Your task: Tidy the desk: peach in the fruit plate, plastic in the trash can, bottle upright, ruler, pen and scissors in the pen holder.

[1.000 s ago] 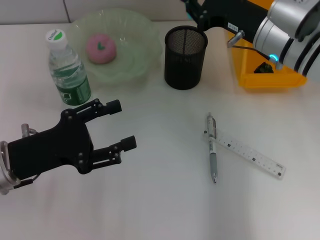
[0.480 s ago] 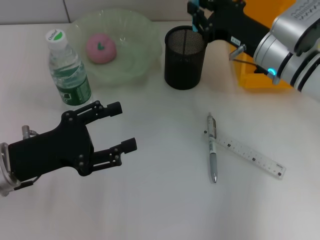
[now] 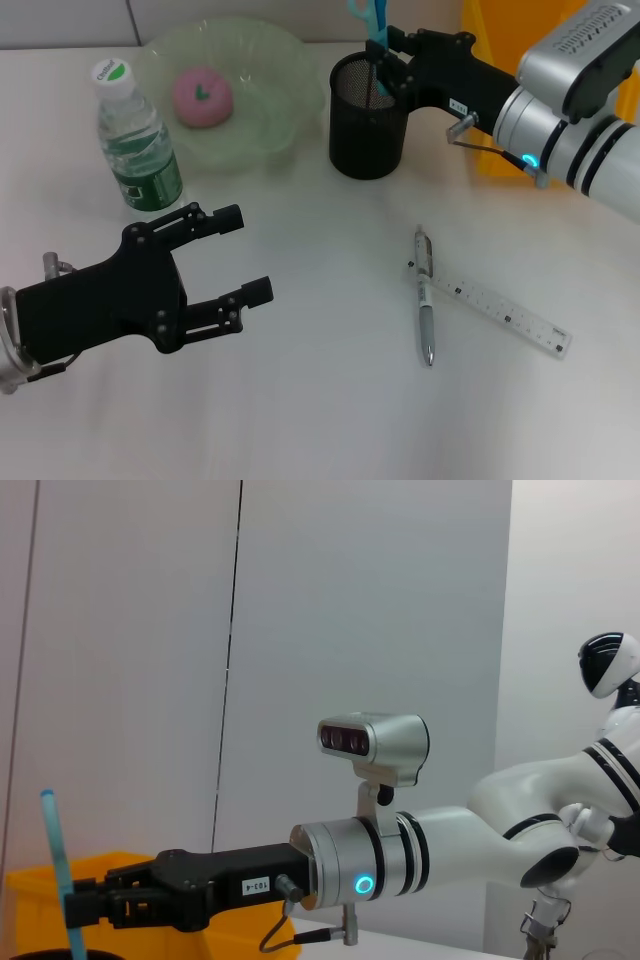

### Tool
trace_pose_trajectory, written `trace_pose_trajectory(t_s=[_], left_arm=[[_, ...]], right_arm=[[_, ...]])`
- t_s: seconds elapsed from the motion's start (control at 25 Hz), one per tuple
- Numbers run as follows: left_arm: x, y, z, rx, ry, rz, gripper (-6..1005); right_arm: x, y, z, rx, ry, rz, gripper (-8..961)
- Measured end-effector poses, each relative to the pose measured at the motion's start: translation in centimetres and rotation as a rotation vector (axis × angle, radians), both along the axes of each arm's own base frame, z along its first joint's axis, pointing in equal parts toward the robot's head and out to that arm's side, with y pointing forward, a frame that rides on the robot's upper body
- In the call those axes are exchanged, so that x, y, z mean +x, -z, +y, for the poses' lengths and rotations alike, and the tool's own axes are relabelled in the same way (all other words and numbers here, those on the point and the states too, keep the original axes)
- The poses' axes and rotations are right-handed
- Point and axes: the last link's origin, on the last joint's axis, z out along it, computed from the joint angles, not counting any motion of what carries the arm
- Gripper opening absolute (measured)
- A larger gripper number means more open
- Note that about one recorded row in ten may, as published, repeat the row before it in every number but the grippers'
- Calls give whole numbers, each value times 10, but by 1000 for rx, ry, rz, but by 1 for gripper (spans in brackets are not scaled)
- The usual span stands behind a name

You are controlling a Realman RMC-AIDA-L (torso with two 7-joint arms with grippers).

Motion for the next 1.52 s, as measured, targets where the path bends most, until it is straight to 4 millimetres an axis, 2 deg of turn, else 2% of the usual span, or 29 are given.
trace_pose_trajectory(t_s=[0.32,0.48,0.52,0.68,0.72,0.76,0.88,0.92,0.96,1.04,1.08,1.12,1.16,1.28,1.32,1.4,1.48,1.52], left_arm=[[0,0,0,2,3,1,802],[0,0,1,2,3,1,802],[0,0,0,2,3,1,802],[0,-1,0,2,2,1,802],[0,0,-1,0,1,1,802],[0,0,-1,0,1,1,802],[-2,2,-4,-31,9,21,802],[-4,3,-6,-52,9,34,802],[-5,4,-7,-69,4,42,802],[-5,5,-7,-83,1,50,802],[-6,6,-8,-104,-3,61,802],[-6,6,-8,-108,-4,65,802],[-7,7,-8,-110,-7,68,802],[-7,7,-7,-111,-10,71,802],[-7,8,-7,-110,-12,72,802],[-7,8,-6,-110,-12,73,802],[-7,8,-6,-109,-13,74,802],[-6,9,-5,-106,-15,77,802]], right_arm=[[4,-3,-9,3,-20,43,401],[1,-9,-14,13,-49,83,567],[-2,-16,-17,18,-63,136,608],[-7,-30,-24,26,-84,218,636],[-13,-44,-29,32,-108,270,643],[-13,-44,-29,32,-108,270,650],[-29,-69,-36,-28,-151,317,671],[-43,-90,-39,-101,-163,316,678],[-43,-90,-39,-101,-163,316,685],[-58,-109,-43,-203,-152,283,703],[-68,-119,-47,-273,-138,222,714],[-78,-128,-54,-395,-66,85,725],[-78,-128,-54,-395,-66,85,737],[-85,-135,-66,-543,113,-184,794],[-86,-137,-72,-596,220,-334,830],[-88,-136,-73,-604,245,-381,829],[-87,-133,-75,-621,307,-495,829],[-85,-124,-73,-628,343,-570,829]])
